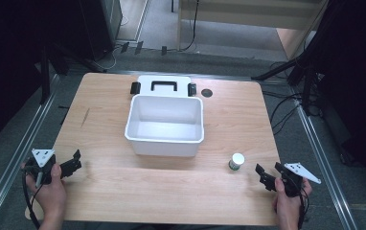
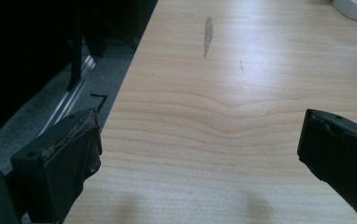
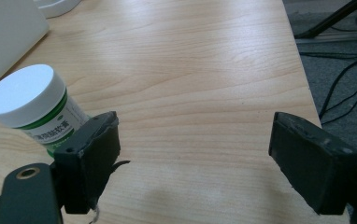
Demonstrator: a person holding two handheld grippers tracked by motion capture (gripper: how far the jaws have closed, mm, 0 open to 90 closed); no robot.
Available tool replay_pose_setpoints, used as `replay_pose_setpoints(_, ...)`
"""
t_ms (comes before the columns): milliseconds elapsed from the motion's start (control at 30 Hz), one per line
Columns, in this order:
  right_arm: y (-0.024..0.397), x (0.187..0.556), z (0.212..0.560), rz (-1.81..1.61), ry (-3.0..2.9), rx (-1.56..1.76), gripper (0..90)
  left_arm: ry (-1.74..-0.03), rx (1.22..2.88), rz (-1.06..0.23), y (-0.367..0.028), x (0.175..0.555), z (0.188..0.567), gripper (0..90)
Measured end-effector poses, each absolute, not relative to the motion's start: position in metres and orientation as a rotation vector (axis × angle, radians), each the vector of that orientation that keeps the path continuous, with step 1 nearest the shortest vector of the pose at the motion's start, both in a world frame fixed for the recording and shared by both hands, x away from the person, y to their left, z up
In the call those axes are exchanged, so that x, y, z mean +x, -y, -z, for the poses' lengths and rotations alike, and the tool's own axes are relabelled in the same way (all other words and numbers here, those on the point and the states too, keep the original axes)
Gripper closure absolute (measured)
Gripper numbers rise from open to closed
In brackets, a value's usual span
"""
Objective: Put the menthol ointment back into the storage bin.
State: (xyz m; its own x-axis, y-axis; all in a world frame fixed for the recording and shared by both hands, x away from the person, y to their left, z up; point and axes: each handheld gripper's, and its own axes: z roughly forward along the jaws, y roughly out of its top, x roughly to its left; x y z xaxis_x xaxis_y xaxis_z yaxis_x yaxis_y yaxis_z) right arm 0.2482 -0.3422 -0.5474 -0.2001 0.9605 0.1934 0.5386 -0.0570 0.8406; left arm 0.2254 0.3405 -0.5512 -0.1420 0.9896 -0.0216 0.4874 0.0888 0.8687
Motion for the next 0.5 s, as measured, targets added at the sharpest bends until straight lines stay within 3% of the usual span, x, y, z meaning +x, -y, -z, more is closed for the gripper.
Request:
replay_pose_setpoints(100,0.341,0.248,0.547,-1.177,-1.772,1.602,16.8,-1.715,1.448,-0.954,-0.342,0.225,0.551,0.4)
replay_pose_setpoints(333,0.339,0.247,0.547,-1.152,-1.794,1.614,17.2,-1.663,1.488,-1.081,-0.331,0.225,0.551,0.4)
replay_pose_setpoints(500,0.334,0.246,0.544,-1.081,-1.873,1.594,18.1,-1.648,1.478,-1.018,-0.337,0.229,0.551,0.3)
